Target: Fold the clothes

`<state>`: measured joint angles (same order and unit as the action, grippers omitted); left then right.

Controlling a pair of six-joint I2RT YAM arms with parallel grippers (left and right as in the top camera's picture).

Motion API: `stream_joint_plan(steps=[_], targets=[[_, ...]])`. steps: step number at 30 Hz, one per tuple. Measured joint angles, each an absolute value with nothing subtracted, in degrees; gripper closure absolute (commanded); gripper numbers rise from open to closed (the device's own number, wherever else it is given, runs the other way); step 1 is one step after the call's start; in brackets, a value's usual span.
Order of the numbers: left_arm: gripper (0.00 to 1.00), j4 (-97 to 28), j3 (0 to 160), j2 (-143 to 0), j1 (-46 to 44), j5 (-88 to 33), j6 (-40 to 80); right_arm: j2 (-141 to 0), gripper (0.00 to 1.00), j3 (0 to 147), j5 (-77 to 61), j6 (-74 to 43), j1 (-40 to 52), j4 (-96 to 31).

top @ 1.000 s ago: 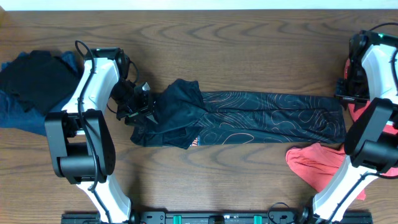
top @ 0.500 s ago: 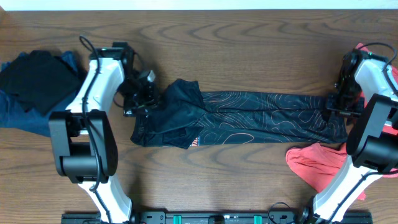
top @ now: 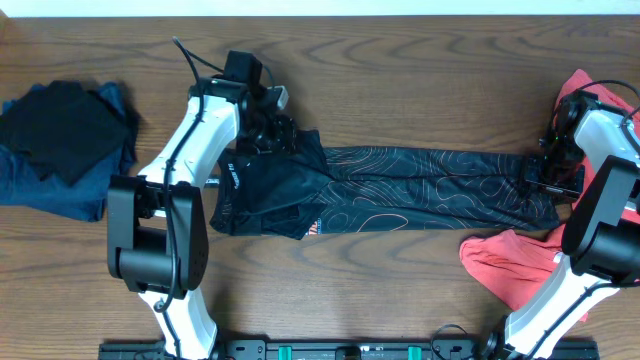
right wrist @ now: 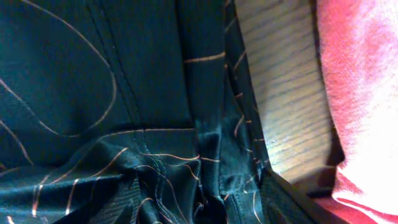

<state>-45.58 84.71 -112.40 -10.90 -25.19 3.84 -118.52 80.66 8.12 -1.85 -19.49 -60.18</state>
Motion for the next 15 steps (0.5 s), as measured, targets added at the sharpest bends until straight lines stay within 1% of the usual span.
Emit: stream_joint_plan(steps=[8, 15], targets=[[0.4, -41.54, 84.71, -112.4, -12.97, -22.26, 4.69, -118.43, 0.41, 80.55, 7.75, -1.83, -19.49, -59.99], [0.4, -41.5, 84.71, -113.82, -13.93, -20.82, 4.71, -118.15, 0.34, 80.4, 7.05, -1.39, -20.36, -55.42]])
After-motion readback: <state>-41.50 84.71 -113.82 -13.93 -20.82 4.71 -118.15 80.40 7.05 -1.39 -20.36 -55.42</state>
